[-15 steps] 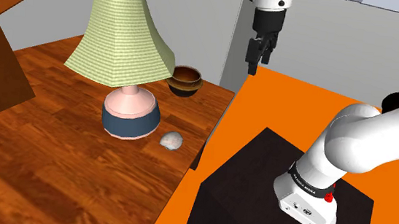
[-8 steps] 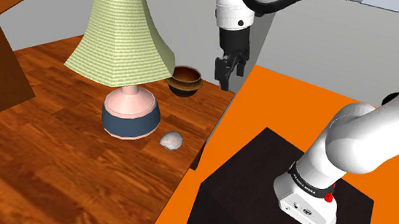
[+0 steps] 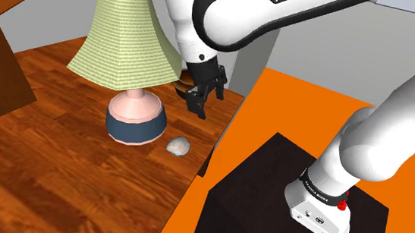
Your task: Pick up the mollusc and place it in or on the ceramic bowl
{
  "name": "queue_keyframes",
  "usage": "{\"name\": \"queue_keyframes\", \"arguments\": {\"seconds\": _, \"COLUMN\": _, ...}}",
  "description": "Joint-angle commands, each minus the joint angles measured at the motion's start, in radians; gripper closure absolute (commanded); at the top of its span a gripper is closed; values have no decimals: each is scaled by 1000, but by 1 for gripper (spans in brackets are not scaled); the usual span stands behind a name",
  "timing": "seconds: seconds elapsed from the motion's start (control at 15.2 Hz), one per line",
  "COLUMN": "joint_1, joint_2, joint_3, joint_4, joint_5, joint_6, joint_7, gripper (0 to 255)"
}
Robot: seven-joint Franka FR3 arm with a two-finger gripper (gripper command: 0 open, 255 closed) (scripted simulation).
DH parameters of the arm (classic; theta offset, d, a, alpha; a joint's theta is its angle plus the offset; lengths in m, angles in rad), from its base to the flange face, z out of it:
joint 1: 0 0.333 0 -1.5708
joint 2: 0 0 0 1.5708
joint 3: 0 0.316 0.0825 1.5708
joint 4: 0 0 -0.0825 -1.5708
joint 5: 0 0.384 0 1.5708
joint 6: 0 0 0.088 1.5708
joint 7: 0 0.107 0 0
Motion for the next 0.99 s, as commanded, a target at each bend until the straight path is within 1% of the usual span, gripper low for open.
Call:
{"name": "queue_keyframes", "arguments": {"seconds": 0.0, "joint_1": 10, "joint_2": 81, "joint_3": 32, "joint_4": 42, "joint_5": -29, "joint_6": 7, "joint_7": 55, "gripper": 0}}
{"name": "queue_keyframes", "arguments": {"seconds": 0.4, "joint_1": 55, "joint_2": 363, "joint_3": 109, "joint_4": 207, "joint_5": -153, "joint_6": 0, "joint_7": 230, "gripper": 0}}
{"name": "queue_keyframes", "arguments": {"seconds": 0.53, "joint_1": 84, "joint_2": 461, "joint_3": 120, "joint_4": 272, "joint_5": -199, "joint_6": -14, "joint_7": 282, "gripper": 0}}
{"name": "queue_keyframes", "arguments": {"seconds": 0.59, "joint_1": 95, "joint_2": 486, "joint_3": 118, "joint_4": 290, "joint_5": -209, "joint_6": -18, "joint_7": 294, "gripper": 0}}
{"name": "queue_keyframes", "arguments": {"seconds": 0.66, "joint_1": 96, "joint_2": 484, "joint_3": 114, "joint_4": 276, "joint_5": -209, "joint_6": -5, "joint_7": 294, "gripper": 0}}
{"name": "queue_keyframes", "arguments": {"seconds": 0.73, "joint_1": 97, "joint_2": 319, "joint_3": 121, "joint_4": 312, "joint_5": -209, "joint_6": 27, "joint_7": 292, "gripper": 0}}
{"name": "queue_keyframes", "arguments": {"seconds": 0.79, "joint_1": 97, "joint_2": 319, "joint_3": 122, "joint_4": 312, "joint_5": -209, "joint_6": 27, "joint_7": 292, "gripper": 0}}
{"name": "queue_keyframes", "arguments": {"seconds": 0.92, "joint_1": 38, "joint_2": 158, "joint_3": 115, "joint_4": 86, "joint_5": -81, "joint_6": 251, "joint_7": 131, "gripper": 0}}
